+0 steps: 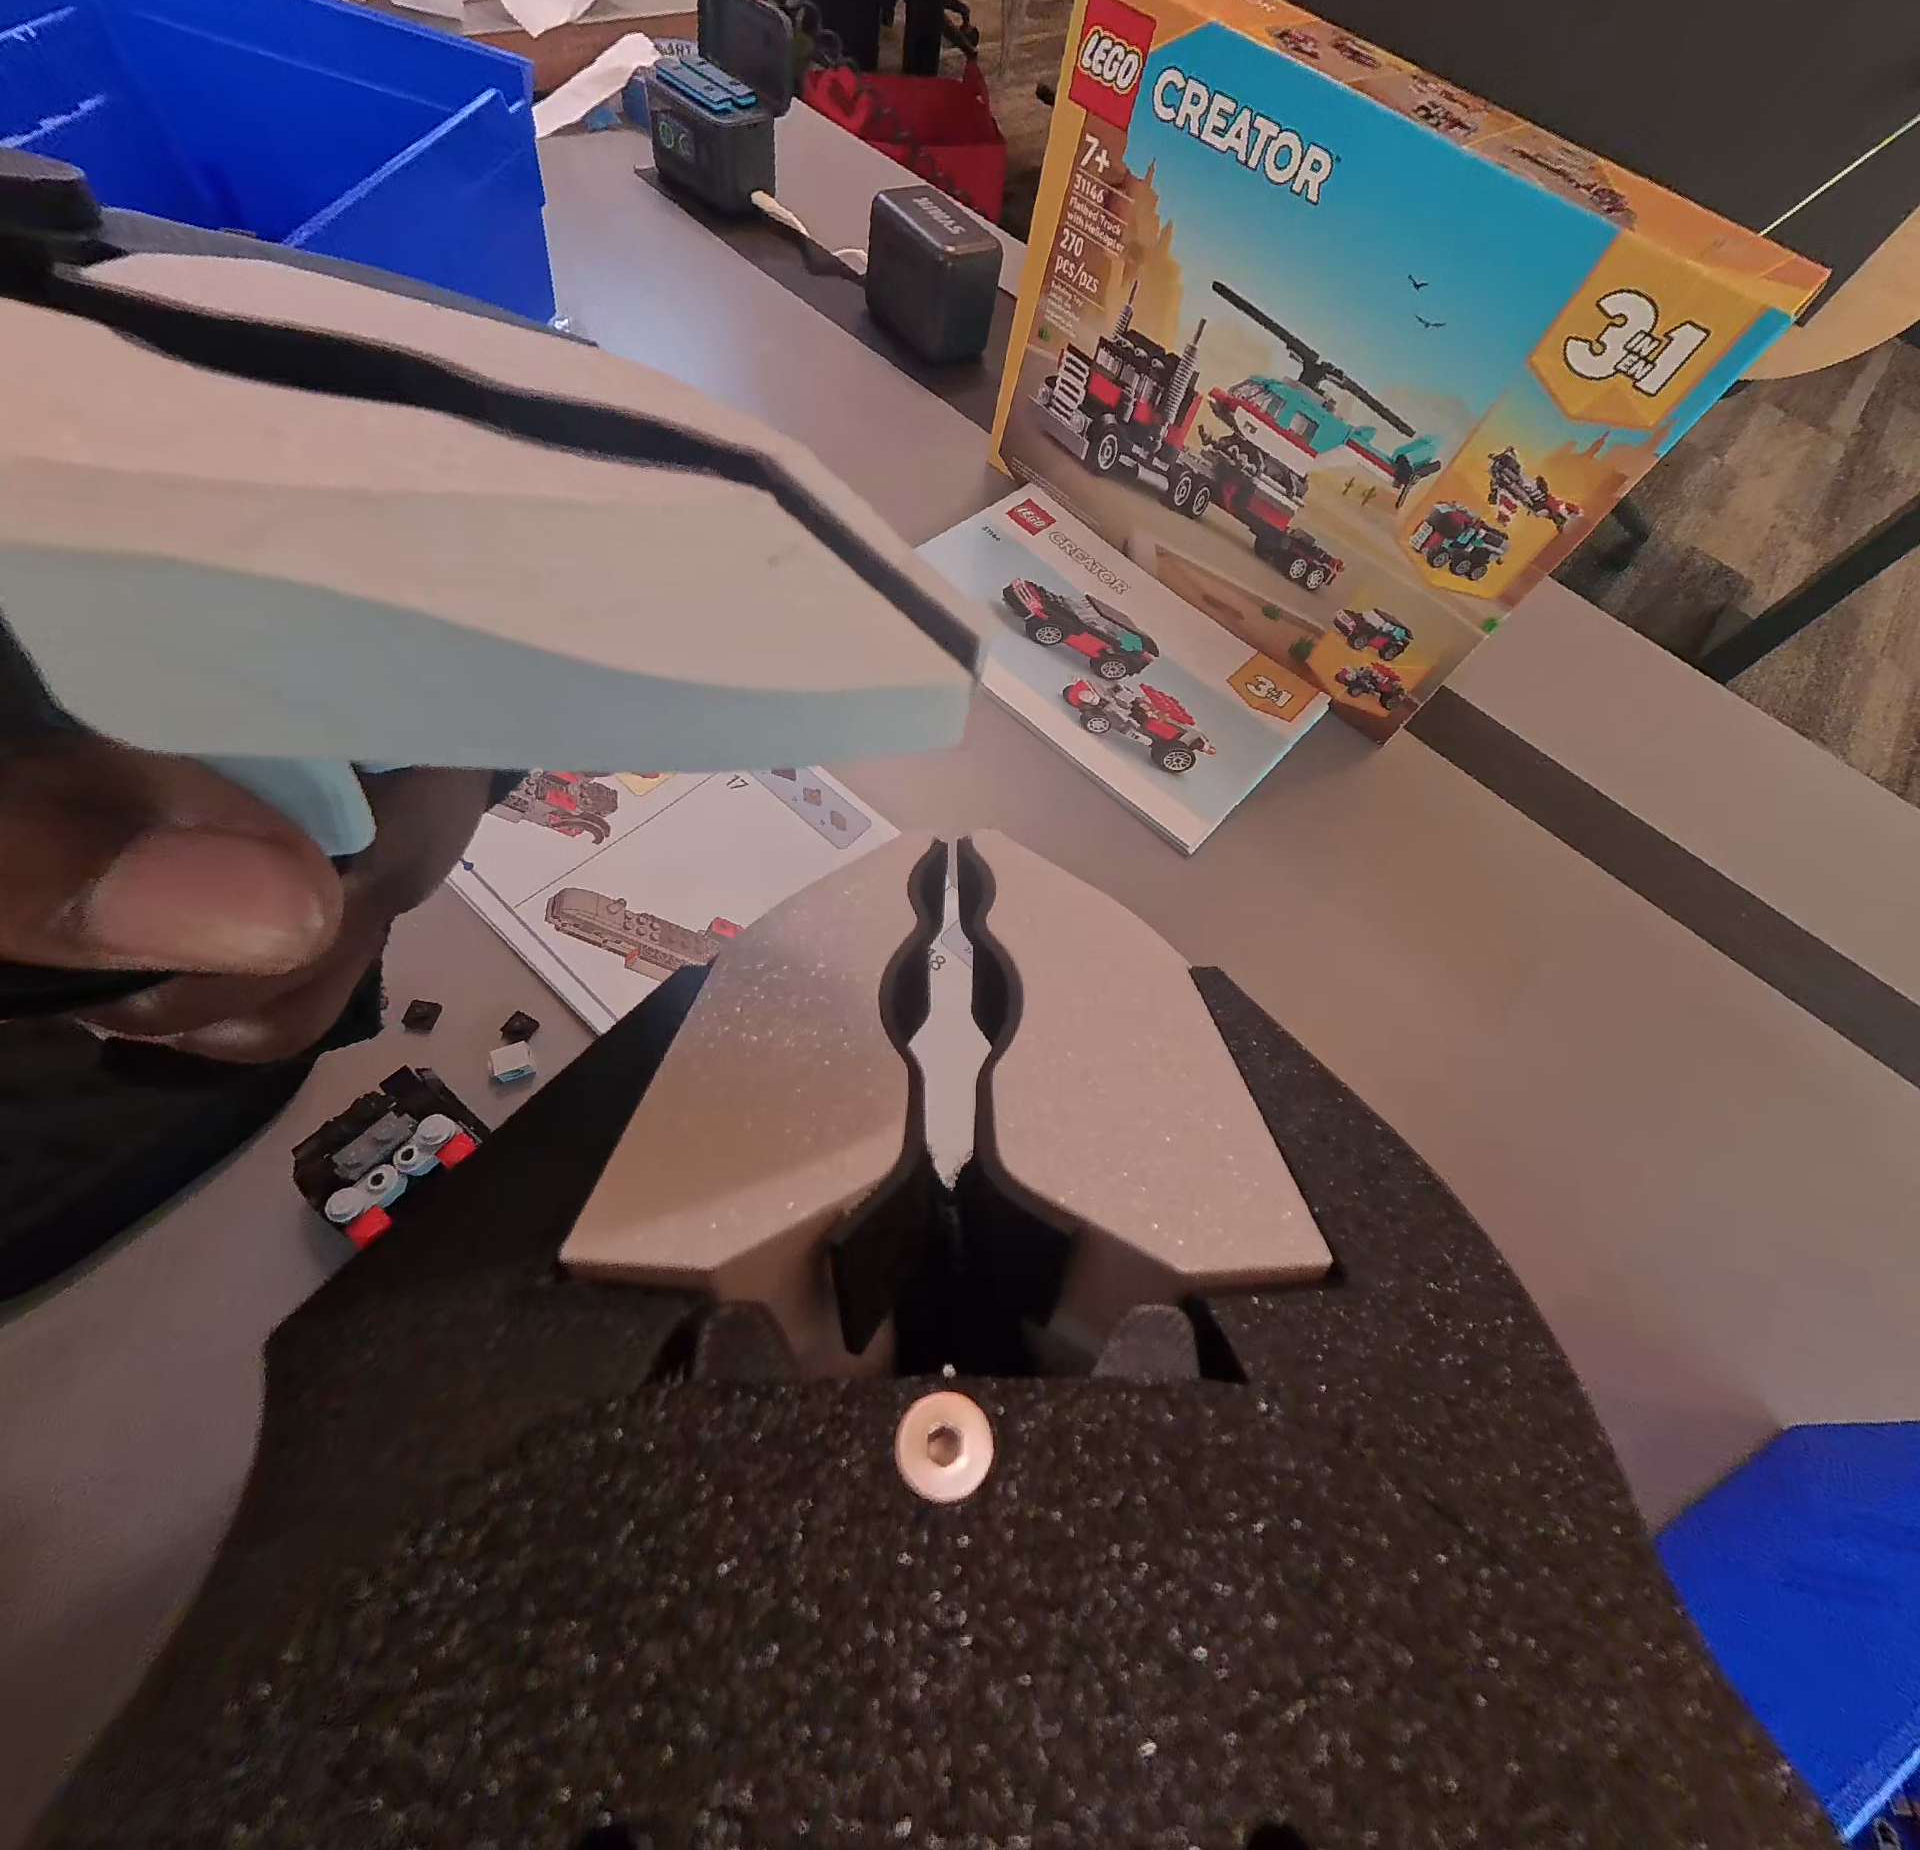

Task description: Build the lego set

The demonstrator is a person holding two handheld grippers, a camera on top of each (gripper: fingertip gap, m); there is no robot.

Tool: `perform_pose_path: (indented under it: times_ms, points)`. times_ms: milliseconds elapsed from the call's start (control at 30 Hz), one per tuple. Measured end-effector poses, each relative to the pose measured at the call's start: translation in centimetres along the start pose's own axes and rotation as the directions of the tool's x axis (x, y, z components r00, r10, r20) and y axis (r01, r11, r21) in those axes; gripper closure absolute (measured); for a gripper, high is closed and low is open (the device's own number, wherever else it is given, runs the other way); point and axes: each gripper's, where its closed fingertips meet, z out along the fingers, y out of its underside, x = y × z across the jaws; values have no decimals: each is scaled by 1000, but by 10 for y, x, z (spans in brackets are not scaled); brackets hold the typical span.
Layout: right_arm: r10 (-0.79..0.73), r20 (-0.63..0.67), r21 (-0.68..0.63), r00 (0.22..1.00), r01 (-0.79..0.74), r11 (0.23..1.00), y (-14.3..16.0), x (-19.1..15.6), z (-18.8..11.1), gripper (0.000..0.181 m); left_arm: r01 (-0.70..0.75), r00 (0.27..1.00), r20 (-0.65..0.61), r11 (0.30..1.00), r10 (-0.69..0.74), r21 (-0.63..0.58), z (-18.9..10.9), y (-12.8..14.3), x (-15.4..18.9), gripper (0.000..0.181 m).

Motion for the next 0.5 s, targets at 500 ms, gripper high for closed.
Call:
perform_pose_path:
  times_ms: [500]
  points:
    - [-29,9,5,1000,29,1000,2,-1,1,181,-117,993,13,992,117,-45,-2,4,-3,181]
